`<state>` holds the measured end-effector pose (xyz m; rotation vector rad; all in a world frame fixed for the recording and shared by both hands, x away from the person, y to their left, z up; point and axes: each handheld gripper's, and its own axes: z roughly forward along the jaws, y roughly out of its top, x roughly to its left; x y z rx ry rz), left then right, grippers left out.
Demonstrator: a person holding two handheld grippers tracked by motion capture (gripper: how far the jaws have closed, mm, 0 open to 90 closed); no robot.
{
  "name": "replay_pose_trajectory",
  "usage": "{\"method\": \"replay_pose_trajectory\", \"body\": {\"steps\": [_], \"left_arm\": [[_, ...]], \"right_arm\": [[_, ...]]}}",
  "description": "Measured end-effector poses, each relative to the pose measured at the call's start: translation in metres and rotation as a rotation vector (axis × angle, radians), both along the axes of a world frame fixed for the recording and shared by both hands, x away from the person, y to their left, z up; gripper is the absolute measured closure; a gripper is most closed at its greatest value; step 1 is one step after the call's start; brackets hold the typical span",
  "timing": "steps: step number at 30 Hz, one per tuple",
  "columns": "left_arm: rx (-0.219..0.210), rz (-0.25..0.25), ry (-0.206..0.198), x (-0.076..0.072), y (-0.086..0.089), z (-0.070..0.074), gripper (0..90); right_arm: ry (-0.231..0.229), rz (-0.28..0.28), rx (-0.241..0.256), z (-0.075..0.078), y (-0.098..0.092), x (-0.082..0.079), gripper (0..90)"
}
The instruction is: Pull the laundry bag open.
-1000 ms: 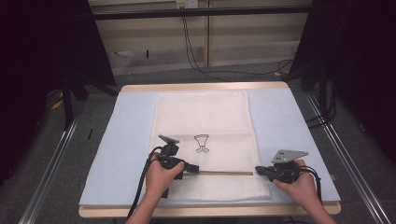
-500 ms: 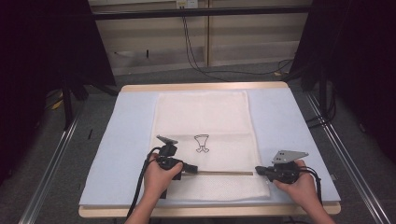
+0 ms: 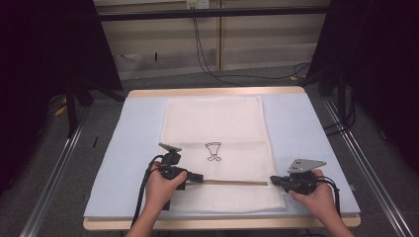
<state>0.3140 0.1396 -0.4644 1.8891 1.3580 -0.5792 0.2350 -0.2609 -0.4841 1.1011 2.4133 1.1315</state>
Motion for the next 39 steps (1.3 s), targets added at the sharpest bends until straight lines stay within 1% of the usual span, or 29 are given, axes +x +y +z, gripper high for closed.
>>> {"method": "replay_pose_trajectory", "body": {"steps": [2,3,4,5,6,8,9,10,12,13,14,15,16,18,20,21,23,25,28,29,32,34,36,37,39], "left_arm": [[-0.001,0.007,0.001,-0.001,0.004,0.001,87.4],[-0.008,0.007,0.005,-0.001,0.005,0.001,87.4],[-0.001,0.006,-0.007,-0.001,0.007,0.0,87.3],[-0.008,0.009,0.006,-0.002,0.007,0.001,87.3],[-0.01,0.012,-0.002,-0.002,0.008,0.0,87.4],[-0.011,0.02,0.009,-0.002,0.01,0.001,87.4],[-0.01,0.013,0.003,-0.002,0.011,0.0,87.3],[-0.004,0.018,0.001,-0.002,0.012,0.0,87.4],[-0.009,0.02,0.003,-0.002,0.015,0.0,87.4],[-0.01,0.032,0.013,-0.003,0.015,0.0,87.3],[-0.008,0.032,0.01,-0.003,0.016,0.0,87.3],[-0.005,0.018,-0.003,-0.002,0.018,0.0,87.4],[-0.011,0.025,0.004,-0.003,0.018,0.0,87.4],[-0.005,0.025,0.0,-0.003,0.02,0.0,87.3],[-0.008,0.025,0.002,-0.003,0.021,0.001,87.4],[0.007,0.021,-0.007,-0.003,0.022,0.0,87.3],[-0.011,0.028,0.002,-0.004,0.023,0.0,87.3],[0.0,0.036,-0.003,-0.004,0.025,0.001,87.3],[-0.015,0.041,-0.001,-0.004,0.029,0.002,87.3],[-0.011,0.043,-0.005,-0.004,0.031,0.002,87.3],[-0.02,0.047,-0.002,-0.004,0.034,0.002,87.3],[-0.015,0.054,-0.002,-0.004,0.035,0.003,87.3],[-0.022,0.052,-0.007,-0.004,0.036,0.003,87.3],[-0.011,0.054,-0.013,-0.004,0.037,0.004,87.4],[-0.016,0.053,-0.007,-0.004,0.038,0.005,87.3]], "right_arm": [[-0.001,0.001,-0.002,0.0,0.0,0.0,90.0],[-0.001,0.0,-0.001,0.0,0.0,0.0,90.0],[0.0,-0.001,-0.001,0.0,0.0,0.0,90.0],[0.0,-0.001,-0.001,0.0,0.0,0.0,90.0],[0.001,-0.002,0.0,0.0,0.0,0.0,90.0],[0.001,-0.003,0.0,0.0,0.0,0.0,90.0],[0.002,-0.003,0.001,0.0,0.0,0.0,90.0],[0.002,-0.003,0.003,0.0,0.0,0.0,90.0],[0.006,-0.003,0.003,0.0,0.0,0.0,90.0],[0.005,-0.002,0.004,0.0,0.0,0.0,90.0],[0.004,0.0,0.004,0.0,0.0,0.0,90.0],[0.005,-0.001,0.005,0.0,0.0,0.0,90.0],[0.005,0.0,0.004,0.0,0.0,0.0,90.0],[0.003,-0.002,0.003,0.0,0.0,0.0,90.0],[0.003,-0.002,0.003,0.0,0.0,0.0,90.0],[0.001,-0.002,0.001,0.0,0.0,0.0,90.0],[0.0,-0.004,-0.003,0.0,0.0,0.0,90.0],[-0.001,-0.005,-0.004,0.0,0.0,0.0,90.0],[0.0,-0.005,-0.004,0.0,0.0,0.0,90.0],[0.002,-0.003,0.001,0.0,0.0,0.0,90.0],[0.001,-0.002,0.002,0.0,0.0,0.0,90.0],[0.002,-0.003,0.001,0.0,0.0,0.0,90.0],[0.003,-0.003,0.001,0.0,0.0,0.0,90.0],[0.002,-0.005,0.002,0.0,0.0,0.0,90.0],[0.003,0.0,0.004,0.0,-0.001,0.0,90.0]]}}
